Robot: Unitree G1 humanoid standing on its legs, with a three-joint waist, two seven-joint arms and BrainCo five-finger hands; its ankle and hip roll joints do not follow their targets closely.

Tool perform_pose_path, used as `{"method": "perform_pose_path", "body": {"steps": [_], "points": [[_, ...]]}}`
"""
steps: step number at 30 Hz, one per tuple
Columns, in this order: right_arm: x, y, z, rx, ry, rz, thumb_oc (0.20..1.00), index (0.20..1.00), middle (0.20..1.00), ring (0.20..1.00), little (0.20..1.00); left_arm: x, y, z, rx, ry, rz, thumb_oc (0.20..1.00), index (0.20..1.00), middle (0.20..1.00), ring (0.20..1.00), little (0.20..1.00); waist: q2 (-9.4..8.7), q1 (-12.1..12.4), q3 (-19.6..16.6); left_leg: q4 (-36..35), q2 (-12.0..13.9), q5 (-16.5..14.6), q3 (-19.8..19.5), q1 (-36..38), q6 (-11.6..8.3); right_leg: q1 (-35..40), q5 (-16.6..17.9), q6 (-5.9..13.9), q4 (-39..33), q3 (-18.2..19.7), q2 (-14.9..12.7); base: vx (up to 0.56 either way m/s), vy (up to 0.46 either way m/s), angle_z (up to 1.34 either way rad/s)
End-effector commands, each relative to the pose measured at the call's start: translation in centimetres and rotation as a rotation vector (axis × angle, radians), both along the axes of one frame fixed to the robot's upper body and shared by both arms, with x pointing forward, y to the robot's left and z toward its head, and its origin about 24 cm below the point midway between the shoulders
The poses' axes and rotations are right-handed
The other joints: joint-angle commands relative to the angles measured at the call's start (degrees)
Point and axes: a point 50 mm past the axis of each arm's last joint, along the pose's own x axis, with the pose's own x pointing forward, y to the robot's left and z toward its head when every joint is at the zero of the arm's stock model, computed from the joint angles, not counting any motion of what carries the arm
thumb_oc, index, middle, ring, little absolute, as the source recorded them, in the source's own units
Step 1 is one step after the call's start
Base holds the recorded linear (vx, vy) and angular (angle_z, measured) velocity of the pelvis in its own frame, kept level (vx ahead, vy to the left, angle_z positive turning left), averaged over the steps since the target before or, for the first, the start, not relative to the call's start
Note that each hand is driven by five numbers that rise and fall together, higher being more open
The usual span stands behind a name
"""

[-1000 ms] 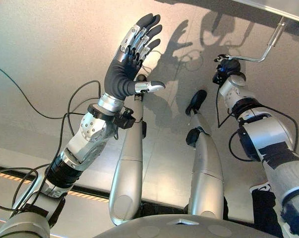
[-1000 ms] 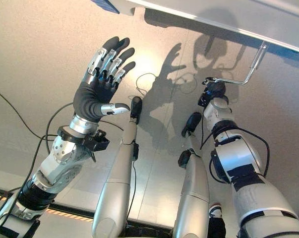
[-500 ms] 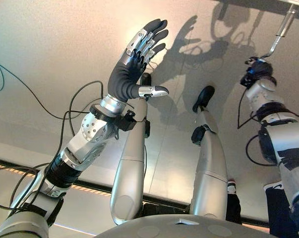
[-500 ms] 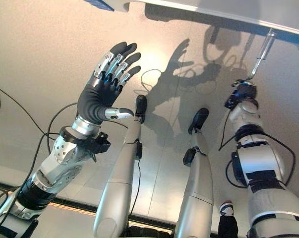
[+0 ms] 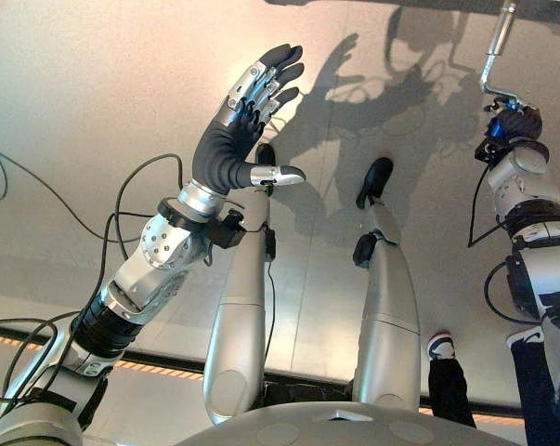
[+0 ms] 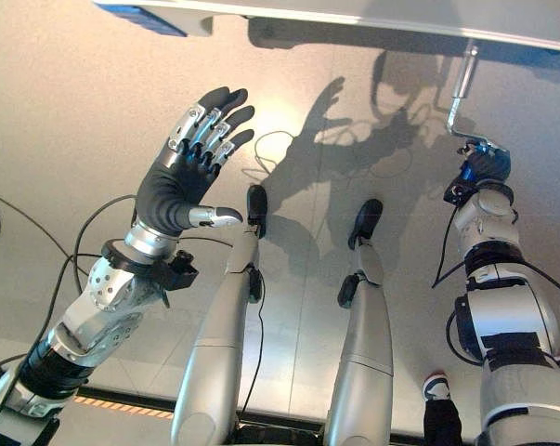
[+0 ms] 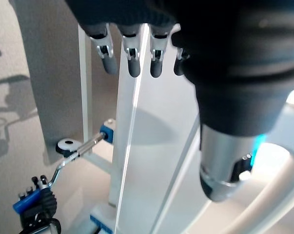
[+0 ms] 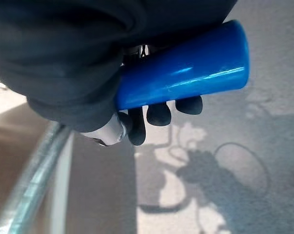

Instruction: Raise the hospital bed

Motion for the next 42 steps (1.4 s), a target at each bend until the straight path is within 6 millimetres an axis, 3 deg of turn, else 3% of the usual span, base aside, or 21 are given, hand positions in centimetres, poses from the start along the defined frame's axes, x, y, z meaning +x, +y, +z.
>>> {"method": "perform_pose_path", "body": {"steps": [1, 3, 4, 10, 20, 21, 22, 23, 24, 25, 26, 27, 29, 30, 31, 32, 33, 36, 38, 39, 42], "points": [[-6.2, -5.1, -2.0, 0.105, -0.194, -0.222, 0.2, 0.2, 0.2, 0.2, 0.2, -2.6, 1.5, 1.4, -0.115, -0.121, 0.036, 1.0, 1.0, 1.0, 1.0, 1.0, 0.3, -5.0, -1.2, 2.9, 1.8, -4.3, -0.8, 2.5, -0.85, 2.7, -2.9, 3.2, 1.2, -1.2, 3.3, 0.01, -0.019, -0.09], [-6.6, -3.6, -1.3, 0.117, -0.289, -0.15, 0.2, 0.2, 0.2, 0.2, 0.2, -2.7, 1.7, 1.6, -0.119, -0.135, 0.051, 1.0, 1.0, 1.0, 1.0, 1.0, -0.44, -5.7, -1.2, 2.7, 1.9, -3.7, -0.8, 1.9, -0.89, 2.2, -2.3, 3.17, 0.9, -1.2, 3.3, -0.01, -0.021, -0.09], [-7.9, 0.0, 0.0, 0.109, -0.442, -0.007, 0.2, 0.2, 0.2, 0.2, 0.2, -2.9, 2.2, 1.6, -0.119, -0.135, 0.08, 1.0, 1.0, 1.0, 1.0, 1.0, -1.55, -6.4, -1.2, 2.5, 1.9, -3.6, -0.8, 2.1, -0.83, 2.6, -2.2, 3.21, 0.7, -1.3, 3.4, -0.01, -0.043, -0.11], [-12.2, 5.4, 2.0, 0.122, -0.67, 0.284, 0.2, 0.2, 0.2, 0.2, 0.2, -4.1, 4.2, 2.0, -0.103, -0.152, 0.144, 1.0, 1.0, 1.0, 1.0, 1.0, -3.85, -7.5, -1.2, 1.9, 1.9, -3.3, -1.5, 2.9, -0.68, 4.3, -1.9, 3.18, 0.1, -2.2, 3.2, 0.0, -0.026, -0.05], [-14.0, 10.4, 2.1, 0.2, -0.659, 0.726, 0.2, 0.2, 0.2, 0.2, 0.2, -4.8, 5.5, 1.9, -0.044, -0.148, 0.186, 1.0, 1.0, 1.0, 1.0, 1.0, -7.04, -6.8, -1.2, 1.1, 1.7, -2.7, -2.5, 4.5, -0.61, 8.5, -0.9, 3.41, -2.4, -4.1, 2.8, 0.0, 0.001, 0.05], [-14.1, 11.6, 1.6, 0.218, -0.611, 0.826, 0.2, 0.2, 0.2, 0.2, 0.2, -4.9, 5.6, 1.5, -0.027, -0.131, 0.185, 1.0, 1.0, 1.0, 1.0, 1.0, -7.18, -6.1, -1.2, 1.0, 1.8, -4.4, -3.1, 6.6, -0.92, 11.0, -2.4, 3.96, -2.6, -4.3, 2.8, 0.0, 0.0, 0.0], [-14.1, 11.5, 1.9, 0.214, -0.625, 0.828, 0.2, 0.2, 0.2, 0.2, 0.2, -4.9, 5.6, 1.8, -0.027, -0.145, 0.185, 1.0, 1.0, 1.0, 1.0, 1.0, -7.28, -6.3, -1.2, 0.8, 1.7, -2.6, -2.7, 5.0, -0.61, 9.5, -0.7, 3.48, -3.2, -4.6, 2.6, 0.06, 0.015, 0.04], [-14.0, 12.2, 1.5, 0.22, -0.587, 0.879, 0.2, 0.2, 0.2, 0.2, 0.2, -4.8, 5.6, 1.4, -0.021, -0.124, 0.185, 1.0, 1.0, 1.0, 1.0, 1.0, -7.2, -5.8, -1.2, 1.0, 1.6, -4.4, -3.3, 6.8, -0.9, 11.6, -2.3, 3.95, -3.0, -4.6, 2.7, -0.05, -0.007, 0.04], [-13.8, 12.5, 1.7, 0.216, -0.585, 0.895, 0.2, 0.2, 0.2, 0.2, 0.2, -4.6, 5.6, 1.5, -0.02, -0.131, 0.19, 1.0, 1.0, 1.0, 1.0, 1.0, -7.3, -5.7, -1.2, 0.8, 1.5, -2.5, -3.0, 5.1, -0.58, 10.3, -0.5, 3.47, -3.8, -5.1, 2.4, 0.06, 0.004, 0.06], [-13.3, 13.4, 1.2, 0.253, -0.562, 0.926, 0.2, 0.2, 0.2, 0.2, 0.2, -4.5, 5.6, 1.2, -0.023, -0.116, 0.189, 1.0, 1.0, 1.0, 1.0, 1.0, -7.07, -5.2, -1.2, 1.1, 1.5, -4.4, -3.6, 6.9, -0.89, 12.2, -2.0, 3.95, -3.5, -5.0, 2.4, -0.05, 0.02, 0.06], [-12.9, 14.7, 1.9, 0.262, -0.575, 0.991, 0.2, 0.2, 0.2, 0.2, 0.2, -4.3, 5.5, 1.4, -0.023, -0.126, 0.184, 1.0, 1.0, 1.0, 1.0, 1.0, -6.96, -4.8, -1.2, 0.8, 1.2, -2.5, -3.4, 5.2, -0.55, 10.9, -0.2, 3.51, -4.3, -5.5, 2.2, 0.07, 0.019, 0.07], [-12.8, 15.5, 1.7, 0.253, -0.554, 1.029, 0.2, 0.2, 0.2, 0.2, 0.2, -4.1, 5.5, 1.1, -0.024, -0.107, 0.189, 1.0, 1.0, 1.0, 1.0, 1.0, -6.73, -4.2, -1.2, 1.1, 1.3, -4.4, -4.0, 6.9, -0.86, 12.7, -1.9, 3.99, -3.8, -5.4, 2.3, 0.01, 0.012, 0.06], [-12.2, 17.3, 2.4, 0.273, -0.565, 1.1, 0.2, 0.2, 0.2, 0.2, 0.2, -3.9, 5.4, 0.9, -0.042, -0.097, 0.189, 1.0, 1.0, 1.0, 1.0, 1.0, -6.14, -3.2, -1.2, 1.2, 1.1, -4.4, -4.2, 6.7, -0.72, 13.0, -1.8, 3.94, -4.1, -5.6, 2.0, 0.01, 0.015, 0.0], [-11.8, 18.5, 3.2, 0.263, -0.583, 1.146, 0.2, 0.2, 0.2, 0.2, 0.2, -3.6, 5.2, 1.1, -0.053, -0.106, 0.187, 1.0, 1.0, 1.0, 1.0, 1.0, -5.84, -2.8, -1.2, 1.1, 0.8, -2.6, -4.0, 4.7, -0.35, 11.4, -0.1, 3.46, -4.6, -6.2, 1.7, 0.01, 0.012, -0.05], [-11.6, 19.2, 3.1, 0.265, -0.572, 1.157, 0.2, 0.2, 0.2, 0.2, 0.2, -3.5, 5.2, 0.8, -0.058, -0.092, 0.19, 1.0, 1.0, 1.0, 1.0, 1.0, -5.54, -2.2, -1.2, 1.3, 0.9, -4.5, -4.5, 6.5, -0.63, 13.1, -1.9, 3.94, -4.1, -6.0, 1.7, -0.05, 0.014, -0.05], [-11.5, 19.2, 3.5, 0.257, -0.586, 1.159, 0.2, 0.2, 0.2, 0.2, 0.2, -3.5, 5.2, 1.2, -0.059, -0.107, 0.19, 1.0, 1.0, 1.0, 1.0, 1.0, -5.62, -2.4, -1.2, 1.1, 0.7, -2.6, -4.2, 4.6, -0.32, 11.5, -0.2, 3.45, -4.6, -6.4, 1.6, 0.07, 0.007, -0.01], [-10.9, 20.9, 3.7, 0.266, -0.57, 1.198, 0.2, 0.2, 0.2, 0.2, 0.2, -3.3, 5.0, 0.7, -0.074, -0.086, 0.189, 1.0, 1.0, 1.0, 1.0, 1.0, -4.87, -1.1, -1.2, 1.4, 0.6, -4.7, -4.8, 6.4, -0.53, 13.5, -1.9, 3.93, -4.3, -6.2, 1.6, 0.0, 0.0, 0.0], [-9.3, 22.9, 5.2, 0.229, -0.575, 1.205, 0.2, 0.2, 0.2, 0.2, 0.2, -2.8, 4.5, 1.0, -0.108, -0.092, 0.172, 1.0, 1.0, 1.0, 1.0, 1.0, -3.95, 0.3, -1.2, 1.5, 0.0, -2.8, -4.9, 3.9, -0.08, 11.8, -0.3, 3.36, -4.8, -7.3, 1.0, 0.02, 0.014, 0.04], [-8.3, 23.9, 5.6, 0.211, -0.555, 1.182, 0.2, 0.2, 0.2, 0.2, 0.2, -2.7, 4.3, 0.7, -0.13, -0.069, 0.161, 1.0, 1.0, 1.0, 1.0, 1.0, -3.27, 1.4, -1.2, 1.9, 0.0, -4.8, -5.5, 5.4, -0.39, 13.4, -2.2, 3.84, -4.2, -7.1, 1.0, 0.02, 0.011, 0.15], [-7.8, 24.3, 6.0, 0.206, -0.555, 1.175, 0.2, 0.2, 0.2, 0.2, 0.2, -2.6, 4.1, 0.9, -0.142, -0.077, 0.154, 1.0, 1.0, 1.0, 1.0, 1.0, -3.16, 1.6, -1.2, 1.8, -0.3, -2.9, -5.2, 3.5, -0.07, 11.9, -0.5, 3.37, -4.7, -7.7, 0.7, -0.05, 0.025, 0.27], [-5.9, 25.2, 5.6, 0.197, -0.492, 1.09, 0.2, 0.2, 0.2, 0.2, 0.2, -2.6, 3.6, 0.6, -0.16, -0.048, 0.122, 1.0, 1.0, 1.0, 1.0, 1.0, -2.47, 2.8, -1.2, 2.3, -0.4, -5.1, -5.7, 5.0, -0.28, 13.5, -2.4, 3.85, -4.1, -7.5, 0.8, 0.04, 0.011, 0.19]]}}
